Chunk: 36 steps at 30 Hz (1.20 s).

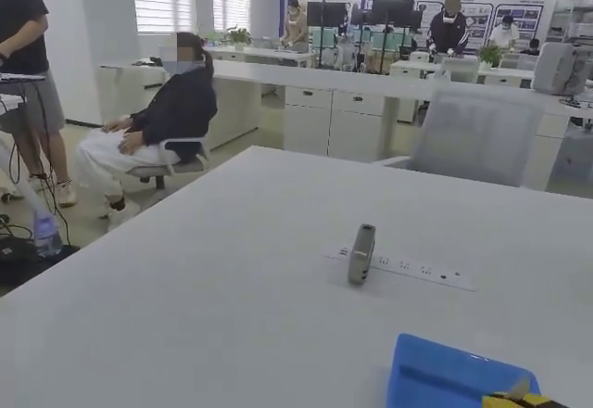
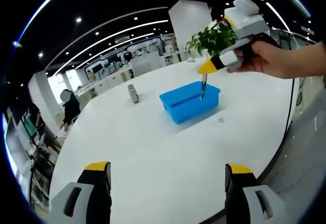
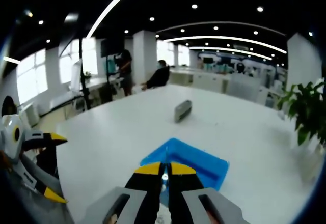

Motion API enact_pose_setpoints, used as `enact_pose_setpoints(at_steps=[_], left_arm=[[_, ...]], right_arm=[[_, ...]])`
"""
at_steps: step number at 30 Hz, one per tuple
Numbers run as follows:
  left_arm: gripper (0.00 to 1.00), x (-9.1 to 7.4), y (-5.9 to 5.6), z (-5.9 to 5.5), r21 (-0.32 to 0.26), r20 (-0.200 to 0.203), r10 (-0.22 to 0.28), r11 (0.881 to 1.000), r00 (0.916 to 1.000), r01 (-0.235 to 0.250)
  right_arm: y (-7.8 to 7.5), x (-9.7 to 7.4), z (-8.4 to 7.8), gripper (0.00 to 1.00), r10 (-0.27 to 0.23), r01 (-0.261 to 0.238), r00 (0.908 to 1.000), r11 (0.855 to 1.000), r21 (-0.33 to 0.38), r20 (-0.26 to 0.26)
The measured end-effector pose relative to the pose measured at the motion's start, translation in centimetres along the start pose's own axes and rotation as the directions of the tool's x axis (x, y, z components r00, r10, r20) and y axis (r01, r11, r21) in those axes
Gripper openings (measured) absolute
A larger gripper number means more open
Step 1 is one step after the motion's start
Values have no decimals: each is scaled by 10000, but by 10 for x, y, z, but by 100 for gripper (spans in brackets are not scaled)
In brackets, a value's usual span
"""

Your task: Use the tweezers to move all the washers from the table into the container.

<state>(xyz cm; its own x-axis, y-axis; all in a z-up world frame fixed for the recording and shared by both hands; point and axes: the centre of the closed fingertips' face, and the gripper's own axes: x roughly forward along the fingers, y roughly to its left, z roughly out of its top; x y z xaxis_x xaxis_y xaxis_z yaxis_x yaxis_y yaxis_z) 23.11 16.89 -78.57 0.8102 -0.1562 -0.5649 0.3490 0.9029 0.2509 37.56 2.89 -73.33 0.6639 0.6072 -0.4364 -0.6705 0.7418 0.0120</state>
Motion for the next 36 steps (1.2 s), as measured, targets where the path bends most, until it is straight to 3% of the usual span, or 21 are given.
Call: enact_pose_setpoints(at_steps=[4, 9, 13, 18, 32, 36], left_arm=[[95, 0, 0, 0, -6, -12, 8, 10000, 10000, -8], [95, 0, 1, -1, -7, -55, 29, 10000, 10000, -29], [95, 1, 1, -2, 22, -124, 58, 10000, 9999, -58], [94, 1, 1, -3, 54, -188, 65, 10000, 9998, -64], [94, 1, 2, -3, -10, -200, 64, 10000, 9998, -64], [94, 2, 2, -4, 18, -241, 66, 10000, 9997, -66]], right_arm=[[-9, 7, 13, 0, -269, 273, 9992, 9996, -111, 291], [-17, 20, 14, 0, -523, 529, 9980, 9984, -182, 359], [-26, 30, 7, 0, -671, 674, 9975, 9976, -136, 236], [-26, 42, -9, 0, -628, 627, 9979, 9980, -85, -172], [-26, 53, -39, 1, -502, 489, 9952, 9986, -181, -838], [-26, 52, -40, 1, -499, 486, 9945, 9987, -158, -926]])
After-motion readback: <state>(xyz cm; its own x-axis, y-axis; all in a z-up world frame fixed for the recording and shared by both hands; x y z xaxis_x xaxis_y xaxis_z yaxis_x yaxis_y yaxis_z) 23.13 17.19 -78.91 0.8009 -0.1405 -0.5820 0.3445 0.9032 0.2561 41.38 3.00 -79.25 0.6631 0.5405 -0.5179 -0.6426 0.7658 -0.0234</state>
